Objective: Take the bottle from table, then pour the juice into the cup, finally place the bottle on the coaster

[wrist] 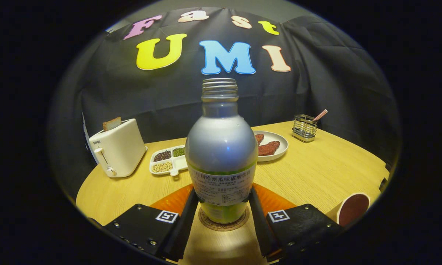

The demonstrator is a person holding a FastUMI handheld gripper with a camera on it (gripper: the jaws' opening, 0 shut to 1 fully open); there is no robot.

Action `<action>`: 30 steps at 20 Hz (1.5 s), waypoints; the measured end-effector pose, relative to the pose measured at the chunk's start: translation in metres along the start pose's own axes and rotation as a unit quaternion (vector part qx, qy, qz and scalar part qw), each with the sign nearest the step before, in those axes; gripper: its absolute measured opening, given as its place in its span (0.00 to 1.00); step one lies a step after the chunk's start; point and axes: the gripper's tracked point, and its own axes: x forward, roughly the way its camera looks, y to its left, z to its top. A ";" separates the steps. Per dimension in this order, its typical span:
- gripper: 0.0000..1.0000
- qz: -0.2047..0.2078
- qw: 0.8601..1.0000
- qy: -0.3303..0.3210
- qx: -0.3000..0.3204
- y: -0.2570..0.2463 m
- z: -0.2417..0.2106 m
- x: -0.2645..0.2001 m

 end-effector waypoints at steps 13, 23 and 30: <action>0.78 0.010 0.999 0.005 -0.035 0.006 -0.017 0.018; 0.99 0.035 0.999 -0.008 -0.019 0.010 0.002 -0.023; 0.99 0.054 0.997 -0.057 -0.005 0.000 0.061 -0.092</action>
